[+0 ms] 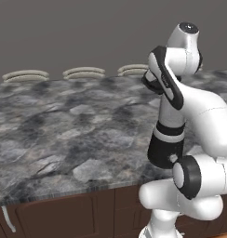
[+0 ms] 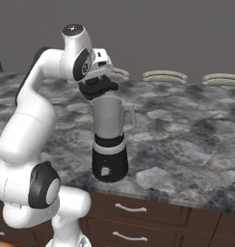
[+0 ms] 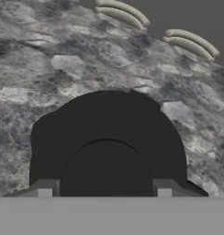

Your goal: Open the blender lid, put the mango in the blender, close the lid, and start the blender.

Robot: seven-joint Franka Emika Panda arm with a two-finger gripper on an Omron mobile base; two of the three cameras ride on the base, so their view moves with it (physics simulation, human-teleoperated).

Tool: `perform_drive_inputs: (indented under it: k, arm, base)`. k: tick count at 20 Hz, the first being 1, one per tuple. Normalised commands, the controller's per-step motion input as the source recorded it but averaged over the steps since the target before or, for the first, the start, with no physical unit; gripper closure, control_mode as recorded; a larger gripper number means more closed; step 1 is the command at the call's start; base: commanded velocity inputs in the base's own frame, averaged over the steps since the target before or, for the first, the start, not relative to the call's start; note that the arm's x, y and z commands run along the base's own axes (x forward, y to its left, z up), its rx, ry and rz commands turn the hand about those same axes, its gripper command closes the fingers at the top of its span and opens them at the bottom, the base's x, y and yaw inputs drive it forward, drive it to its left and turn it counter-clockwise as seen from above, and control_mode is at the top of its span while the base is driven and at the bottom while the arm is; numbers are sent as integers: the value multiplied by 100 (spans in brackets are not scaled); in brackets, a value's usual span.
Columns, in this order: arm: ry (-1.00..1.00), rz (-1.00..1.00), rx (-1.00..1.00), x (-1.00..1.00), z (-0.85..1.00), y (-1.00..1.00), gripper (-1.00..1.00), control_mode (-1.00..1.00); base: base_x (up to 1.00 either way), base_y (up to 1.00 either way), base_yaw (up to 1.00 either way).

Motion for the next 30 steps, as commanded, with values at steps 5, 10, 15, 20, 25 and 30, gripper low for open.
perform_drive_inputs:
  k: [5,10,15,20,25,30]
  arm:
    - [11,12,0,0,3,-38,100,-100]
    - [22,5,0,0,22,-18,100,-100]
    - [29,0,-3,6,13,0,100,-100]
    - [11,5,-2,3,-13,-16,100,-100]
    - [0,4,0,0,-17,-41,100,-100]
    - [0,0,0,0,-13,-17,100,-100]
  base:
    - [0,0,0]
    - [0,0,0]
    - [0,0,0]
    - [0,0,0]
    - [0,0,0]
    - [0,0,0]
